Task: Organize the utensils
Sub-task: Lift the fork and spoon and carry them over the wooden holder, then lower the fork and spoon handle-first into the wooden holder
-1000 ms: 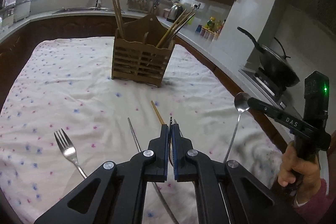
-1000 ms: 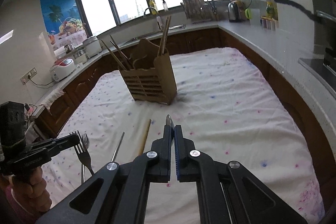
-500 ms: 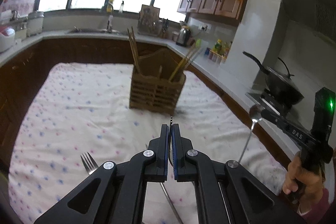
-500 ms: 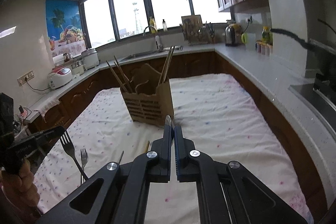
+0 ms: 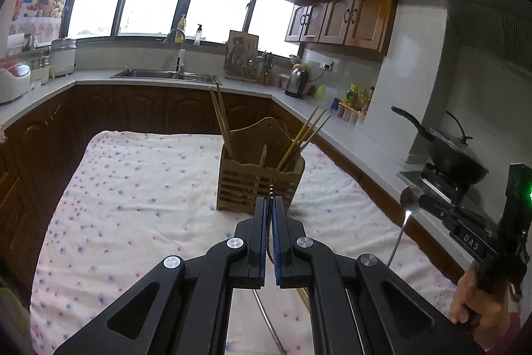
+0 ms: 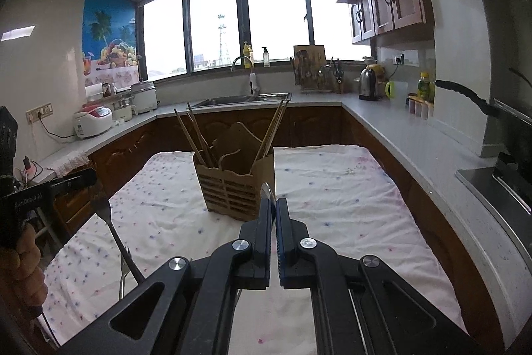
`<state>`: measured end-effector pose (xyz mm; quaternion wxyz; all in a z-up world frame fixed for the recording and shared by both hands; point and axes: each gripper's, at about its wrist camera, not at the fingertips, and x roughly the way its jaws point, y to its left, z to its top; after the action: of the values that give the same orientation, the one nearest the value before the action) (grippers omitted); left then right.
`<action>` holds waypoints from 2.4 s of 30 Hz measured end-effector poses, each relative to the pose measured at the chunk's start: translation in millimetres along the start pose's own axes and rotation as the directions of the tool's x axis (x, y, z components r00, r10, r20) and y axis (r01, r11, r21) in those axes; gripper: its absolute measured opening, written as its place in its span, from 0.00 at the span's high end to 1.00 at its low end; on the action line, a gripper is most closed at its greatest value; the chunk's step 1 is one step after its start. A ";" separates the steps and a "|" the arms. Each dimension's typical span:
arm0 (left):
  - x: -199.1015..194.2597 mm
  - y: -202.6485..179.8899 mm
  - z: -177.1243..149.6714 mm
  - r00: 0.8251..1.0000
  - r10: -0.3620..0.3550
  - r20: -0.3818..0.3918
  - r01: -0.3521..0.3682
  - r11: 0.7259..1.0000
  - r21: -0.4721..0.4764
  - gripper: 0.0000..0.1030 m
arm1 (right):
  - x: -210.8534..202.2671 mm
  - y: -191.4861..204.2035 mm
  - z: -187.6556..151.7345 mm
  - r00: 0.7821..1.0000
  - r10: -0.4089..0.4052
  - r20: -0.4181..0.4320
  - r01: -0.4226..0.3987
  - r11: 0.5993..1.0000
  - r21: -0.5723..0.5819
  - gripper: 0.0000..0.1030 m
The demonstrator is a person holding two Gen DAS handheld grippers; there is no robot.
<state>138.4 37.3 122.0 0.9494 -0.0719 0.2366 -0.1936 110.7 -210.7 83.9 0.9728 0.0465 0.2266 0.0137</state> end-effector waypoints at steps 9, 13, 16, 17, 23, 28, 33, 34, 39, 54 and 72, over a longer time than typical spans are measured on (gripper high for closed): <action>9.8 9.2 13.6 1.000 0.008 0.021 -0.008 1.000 -0.009 0.99 | 11.7 3.0 9.4 1.000 0.004 0.016 -0.004 1.000 -0.010 0.97; 15.7 13.5 20.9 0.999 0.013 0.036 -0.013 1.000 -0.008 0.99 | 19.7 3.7 16.5 0.999 0.010 0.031 -0.009 1.000 -0.012 0.98; 21.7 15.5 28.0 0.999 0.020 0.049 -0.020 1.000 -0.004 0.99 | 27.8 5.3 25.4 0.999 0.012 0.051 -0.011 1.000 -0.017 0.98; 22.0 16.0 28.2 0.998 0.021 0.053 -0.021 1.000 -0.003 0.99 | 30.1 5.9 28.7 0.998 0.012 0.058 -0.011 1.000 -0.020 0.98; 37.8 20.3 46.4 0.996 0.031 0.085 -0.031 1.000 0.000 0.99 | 49.2 11.7 50.5 0.994 0.008 0.110 -0.002 0.999 -0.049 0.98; 56.9 24.1 65.6 0.991 0.048 0.122 -0.050 0.999 0.009 0.99 | 67.4 16.1 69.0 0.986 -0.010 0.168 0.023 0.997 -0.071 0.98; 85.0 30.6 84.1 0.986 0.065 0.156 -0.067 0.998 0.007 0.99 | 88.5 19.1 88.0 0.970 -0.044 0.238 0.065 0.995 -0.081 0.98; 91.4 30.8 88.1 0.984 0.073 0.164 -0.076 0.997 0.012 0.99 | 93.2 19.5 91.2 0.968 -0.049 0.247 0.071 0.994 -0.084 0.98; 119.2 31.9 98.5 0.977 0.100 0.188 -0.108 0.994 0.032 0.99 | 114.6 22.8 103.3 0.958 -0.069 0.279 0.101 0.990 -0.102 0.98; 193.4 15.6 98.5 0.957 0.186 0.224 -0.211 0.973 0.092 0.99 | 168.6 42.3 106.4 0.932 -0.123 0.342 0.203 0.957 -0.209 0.98; 207.9 -2.2 47.1 0.969 0.180 0.167 -0.212 0.958 0.195 0.99 | 175.8 52.9 61.0 0.944 -0.094 0.316 0.181 0.949 -0.259 0.98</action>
<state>329.2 -46.1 76.2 0.9811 0.0392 0.1497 -0.1166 295.0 -154.8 66.2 0.9909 -0.1080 0.0750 -0.0295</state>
